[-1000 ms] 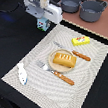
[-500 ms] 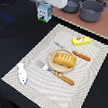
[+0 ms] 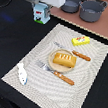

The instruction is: Interact with the objects in diverse but meaningful ways.

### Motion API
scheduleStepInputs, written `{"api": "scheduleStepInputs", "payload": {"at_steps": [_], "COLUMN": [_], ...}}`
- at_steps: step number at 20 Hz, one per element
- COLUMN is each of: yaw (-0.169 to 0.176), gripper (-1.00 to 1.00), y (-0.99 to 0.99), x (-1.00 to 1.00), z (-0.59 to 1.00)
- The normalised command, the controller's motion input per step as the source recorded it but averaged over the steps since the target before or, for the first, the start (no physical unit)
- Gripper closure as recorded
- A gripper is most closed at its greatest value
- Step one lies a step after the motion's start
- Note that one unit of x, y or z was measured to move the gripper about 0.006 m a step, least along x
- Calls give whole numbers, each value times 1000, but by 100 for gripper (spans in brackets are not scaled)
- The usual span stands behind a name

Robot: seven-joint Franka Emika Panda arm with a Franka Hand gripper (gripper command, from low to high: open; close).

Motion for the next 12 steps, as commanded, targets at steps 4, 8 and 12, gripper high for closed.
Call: {"api": "scheduleStepInputs", "payload": {"at_steps": [4,8,12], "yaw": [-24,-36,-35], "gripper": [100,100,100], "y": [-696,-636,-649], "x": [769,804,801], "z": [557,634,587]}}
